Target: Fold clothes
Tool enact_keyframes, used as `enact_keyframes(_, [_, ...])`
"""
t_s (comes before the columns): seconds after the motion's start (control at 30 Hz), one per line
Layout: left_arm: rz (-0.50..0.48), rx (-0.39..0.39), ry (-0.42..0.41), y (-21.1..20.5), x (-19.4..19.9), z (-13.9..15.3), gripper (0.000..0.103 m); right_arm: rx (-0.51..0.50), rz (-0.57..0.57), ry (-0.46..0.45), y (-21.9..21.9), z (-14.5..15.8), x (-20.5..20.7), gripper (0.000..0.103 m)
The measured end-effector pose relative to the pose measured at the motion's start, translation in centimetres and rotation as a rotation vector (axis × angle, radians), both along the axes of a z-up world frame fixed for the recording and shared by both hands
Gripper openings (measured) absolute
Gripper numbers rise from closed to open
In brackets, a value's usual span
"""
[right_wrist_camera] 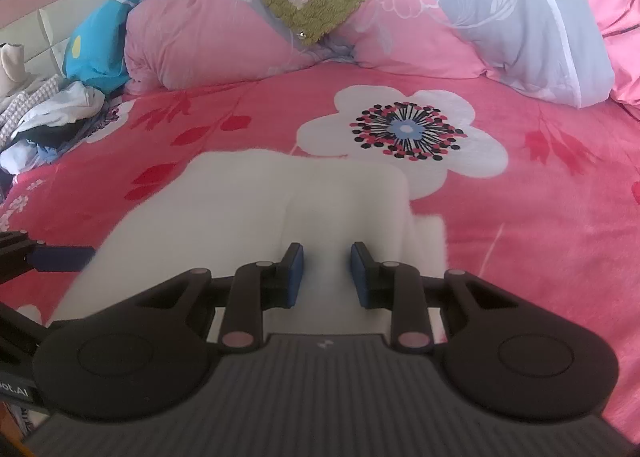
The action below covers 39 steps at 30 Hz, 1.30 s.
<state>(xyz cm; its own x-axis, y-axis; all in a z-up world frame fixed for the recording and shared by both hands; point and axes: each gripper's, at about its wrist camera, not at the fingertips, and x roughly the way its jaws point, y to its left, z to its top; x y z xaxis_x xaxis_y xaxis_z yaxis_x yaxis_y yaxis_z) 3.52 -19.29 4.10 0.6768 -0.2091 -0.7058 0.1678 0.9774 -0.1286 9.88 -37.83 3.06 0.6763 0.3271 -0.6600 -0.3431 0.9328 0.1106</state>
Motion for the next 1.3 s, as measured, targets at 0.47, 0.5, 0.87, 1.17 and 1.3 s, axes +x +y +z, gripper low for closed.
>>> enact_keyframes(0.47, [0.005,0.006,-0.002,-0.3,0.0,-0.2,0.096,-0.054,-0.015,-0.036,1.8,4.2,3.3,0.028])
enact_keyframes(0.5, [0.003,0.005,-0.004,-0.3,0.0,-0.2,0.096,-0.049,-0.015,-0.038,1.9,4.3,3.9,0.028])
enact_keyframes(0.87, [-0.021,-0.105,-0.106,2.7,-1.2,0.1,0.094,0.009,-0.113,-0.055,-1.0,3.6,4.0,0.034])
enact_keyframes(1.17, [-0.092,0.044,-0.291,-0.6,-0.4,2.5,0.094,0.488,-0.383,-0.249,-10.8,4.5,-10.9,0.044])
enact_keyframes(1.3, [-0.1,0.082,-0.3,-2.6,1.4,2.6,0.094,0.624,-0.32,-0.249,-11.0,2.1,-15.3,0.045])
